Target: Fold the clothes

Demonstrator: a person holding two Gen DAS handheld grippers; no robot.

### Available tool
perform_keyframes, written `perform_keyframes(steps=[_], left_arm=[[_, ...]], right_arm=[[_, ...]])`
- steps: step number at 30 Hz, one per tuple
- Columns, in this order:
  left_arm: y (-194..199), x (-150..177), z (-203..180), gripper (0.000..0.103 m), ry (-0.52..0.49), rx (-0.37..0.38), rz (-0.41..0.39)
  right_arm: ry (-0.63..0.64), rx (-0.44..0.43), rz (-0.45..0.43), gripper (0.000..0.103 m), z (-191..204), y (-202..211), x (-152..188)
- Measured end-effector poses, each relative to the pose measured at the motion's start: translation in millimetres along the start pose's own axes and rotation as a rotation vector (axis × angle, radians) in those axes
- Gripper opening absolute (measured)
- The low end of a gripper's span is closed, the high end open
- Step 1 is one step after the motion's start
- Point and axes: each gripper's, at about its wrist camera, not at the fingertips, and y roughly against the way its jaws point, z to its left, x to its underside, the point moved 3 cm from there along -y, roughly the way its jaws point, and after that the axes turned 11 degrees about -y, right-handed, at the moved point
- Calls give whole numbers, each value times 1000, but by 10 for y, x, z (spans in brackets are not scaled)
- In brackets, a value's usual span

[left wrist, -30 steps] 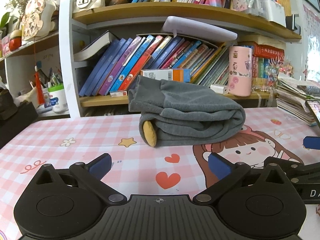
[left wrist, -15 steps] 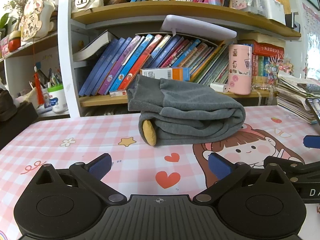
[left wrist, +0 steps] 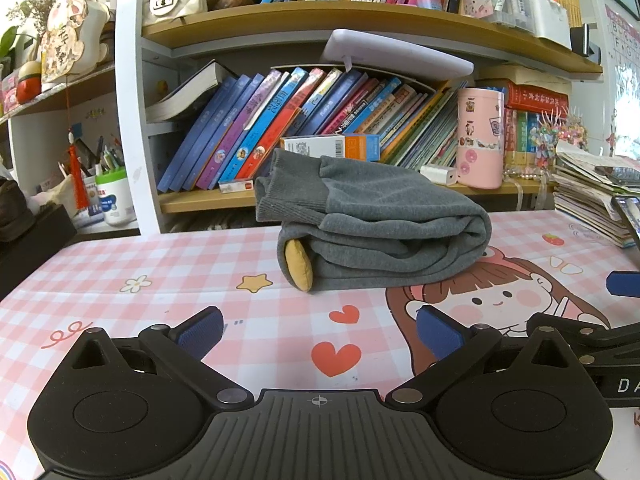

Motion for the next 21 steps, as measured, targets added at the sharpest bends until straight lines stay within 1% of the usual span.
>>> perform_keyframes(steps=[21], left_arm=[[12,3,-20,103,-4,1,-4]], right_arm=[[4,-2,2,103,7,-8,3]])
